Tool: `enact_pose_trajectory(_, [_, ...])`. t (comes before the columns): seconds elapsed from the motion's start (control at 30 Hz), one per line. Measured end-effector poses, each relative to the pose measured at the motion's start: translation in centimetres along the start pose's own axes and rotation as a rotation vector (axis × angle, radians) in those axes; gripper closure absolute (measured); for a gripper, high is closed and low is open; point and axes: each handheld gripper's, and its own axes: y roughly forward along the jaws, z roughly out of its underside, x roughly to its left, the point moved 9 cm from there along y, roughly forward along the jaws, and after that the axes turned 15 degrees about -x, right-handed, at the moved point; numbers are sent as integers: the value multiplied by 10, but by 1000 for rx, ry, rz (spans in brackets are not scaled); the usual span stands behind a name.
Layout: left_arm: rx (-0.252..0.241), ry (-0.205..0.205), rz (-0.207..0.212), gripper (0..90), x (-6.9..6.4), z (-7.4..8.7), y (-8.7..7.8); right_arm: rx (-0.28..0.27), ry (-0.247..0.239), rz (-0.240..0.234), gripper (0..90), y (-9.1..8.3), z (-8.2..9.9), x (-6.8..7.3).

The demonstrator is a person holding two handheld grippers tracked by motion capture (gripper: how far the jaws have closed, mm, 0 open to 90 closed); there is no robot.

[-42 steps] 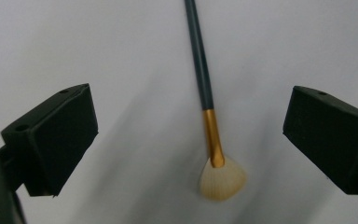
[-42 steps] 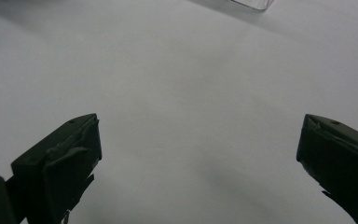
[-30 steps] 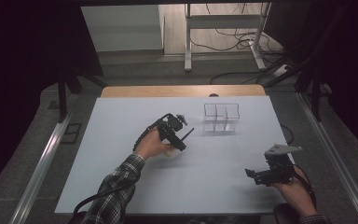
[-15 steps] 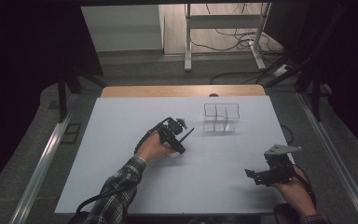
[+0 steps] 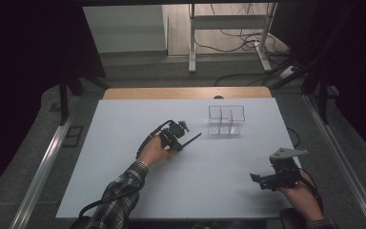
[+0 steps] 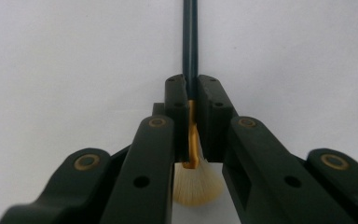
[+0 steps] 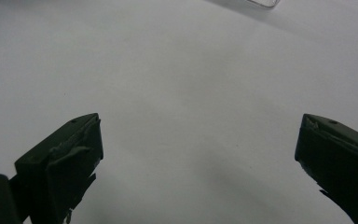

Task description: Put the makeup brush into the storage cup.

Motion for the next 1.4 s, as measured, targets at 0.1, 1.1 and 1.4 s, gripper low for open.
enact_pose_trajectory(0.1, [0, 12, -4, 842, 0, 0, 0, 0, 0, 0, 10, 0, 0, 0])
enact_pose_trajectory(1.1, [-150, -10, 44, 841, -1, 15, -34, 3, 8, -1, 9, 1, 1, 0])
enact_pose_trajectory(1.4, [-227, -39, 66, 841, -7, 18, -50, 5, 6, -4, 7, 1, 1, 0])
